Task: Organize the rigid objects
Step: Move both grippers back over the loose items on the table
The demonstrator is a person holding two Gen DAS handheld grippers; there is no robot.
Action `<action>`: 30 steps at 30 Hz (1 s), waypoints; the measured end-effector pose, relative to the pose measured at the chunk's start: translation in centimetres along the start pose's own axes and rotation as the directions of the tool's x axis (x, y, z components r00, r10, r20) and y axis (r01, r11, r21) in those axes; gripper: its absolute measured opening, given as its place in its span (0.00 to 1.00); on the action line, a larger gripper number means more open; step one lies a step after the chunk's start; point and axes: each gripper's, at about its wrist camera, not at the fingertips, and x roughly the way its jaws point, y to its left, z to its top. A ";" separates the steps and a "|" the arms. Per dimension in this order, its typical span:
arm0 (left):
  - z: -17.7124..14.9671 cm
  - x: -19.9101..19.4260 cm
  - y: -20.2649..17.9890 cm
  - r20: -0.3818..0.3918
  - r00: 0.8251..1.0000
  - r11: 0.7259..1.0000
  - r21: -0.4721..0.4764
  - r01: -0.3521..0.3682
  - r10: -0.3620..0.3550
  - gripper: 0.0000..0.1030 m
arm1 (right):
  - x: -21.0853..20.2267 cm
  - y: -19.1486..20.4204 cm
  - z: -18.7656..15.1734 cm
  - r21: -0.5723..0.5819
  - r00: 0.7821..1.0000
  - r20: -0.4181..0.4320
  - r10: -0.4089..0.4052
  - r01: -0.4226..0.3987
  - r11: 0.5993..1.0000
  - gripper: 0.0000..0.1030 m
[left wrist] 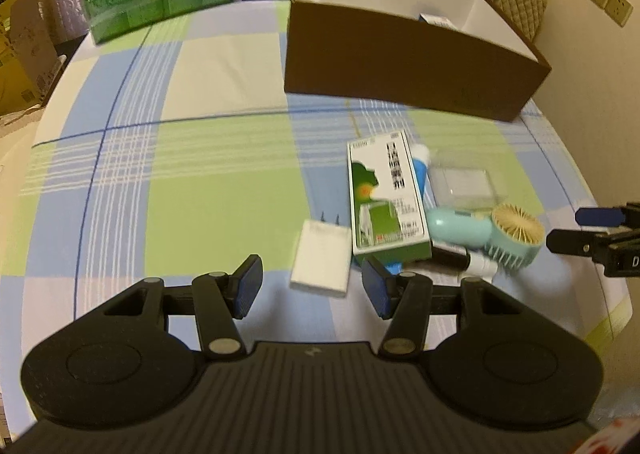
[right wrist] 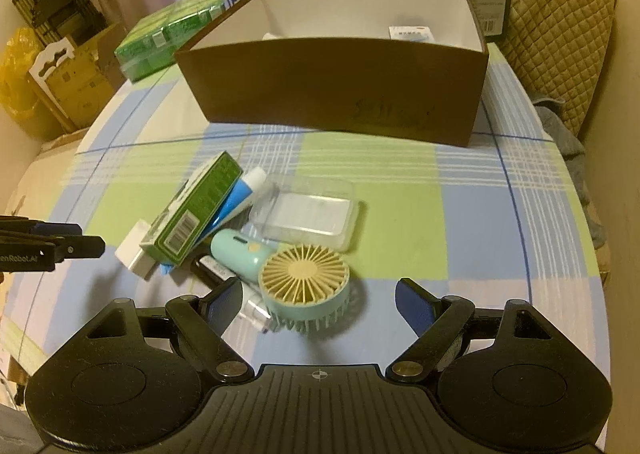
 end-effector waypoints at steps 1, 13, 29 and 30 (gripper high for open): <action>-0.2 0.1 -0.1 -0.003 1.000 1.000 0.004 0.001 -0.001 0.49 | 0.1 0.0 -0.1 0.001 1.000 -0.003 0.000 0.000 1.000 0.78; -0.7 3.3 -0.9 -0.049 0.999 0.997 0.077 -0.001 0.005 0.49 | 0.7 -1.1 -1.1 0.050 0.999 -0.032 -0.031 0.033 0.998 0.78; -0.1 5.9 -1.1 -0.046 0.999 0.985 0.170 -0.001 0.009 0.36 | 1.2 -1.5 -0.9 0.063 0.998 -0.042 -0.040 0.043 0.997 0.78; -0.2 5.8 -1.0 -0.043 0.999 0.986 0.168 -0.005 0.012 0.36 | 1.2 -1.4 -0.9 0.060 0.998 -0.042 -0.037 0.039 0.997 0.78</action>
